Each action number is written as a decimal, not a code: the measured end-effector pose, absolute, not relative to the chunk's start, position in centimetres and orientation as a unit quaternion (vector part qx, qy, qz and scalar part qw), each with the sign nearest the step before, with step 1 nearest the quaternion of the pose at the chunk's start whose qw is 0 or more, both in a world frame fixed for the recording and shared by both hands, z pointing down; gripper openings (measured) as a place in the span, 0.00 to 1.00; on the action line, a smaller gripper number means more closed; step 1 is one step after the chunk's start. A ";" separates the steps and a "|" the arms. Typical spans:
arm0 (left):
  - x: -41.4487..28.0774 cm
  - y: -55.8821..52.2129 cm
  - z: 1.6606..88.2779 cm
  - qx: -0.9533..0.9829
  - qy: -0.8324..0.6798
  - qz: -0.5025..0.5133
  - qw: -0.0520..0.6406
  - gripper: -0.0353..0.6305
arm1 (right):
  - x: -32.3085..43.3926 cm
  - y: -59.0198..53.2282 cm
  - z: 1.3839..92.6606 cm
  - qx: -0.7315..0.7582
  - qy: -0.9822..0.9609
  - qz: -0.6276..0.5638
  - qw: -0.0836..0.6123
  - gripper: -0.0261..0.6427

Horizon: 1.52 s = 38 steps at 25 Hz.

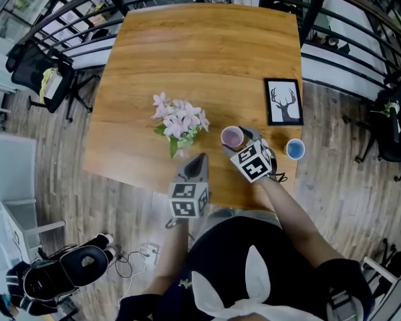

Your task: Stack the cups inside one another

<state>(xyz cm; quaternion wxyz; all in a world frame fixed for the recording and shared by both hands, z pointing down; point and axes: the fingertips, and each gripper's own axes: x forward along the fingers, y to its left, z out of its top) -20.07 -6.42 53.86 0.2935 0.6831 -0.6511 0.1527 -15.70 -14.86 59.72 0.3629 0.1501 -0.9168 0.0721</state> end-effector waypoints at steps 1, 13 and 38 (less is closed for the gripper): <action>-20.0 -6.5 53.8 0.684 -0.651 0.152 0.294 0.08 | -15.8 -14.8 59.2 0.151 -0.920 0.074 0.354 0.54; -18.9 -7.5 52.2 0.698 -0.649 0.130 0.272 0.08 | -15.9 -14.6 50.2 0.157 -0.951 0.040 0.264 0.54; -13.9 -9.0 52.0 0.741 -0.604 0.129 0.262 0.08 | -10.1 -15.5 45.7 0.225 -0.948 0.023 0.223 0.54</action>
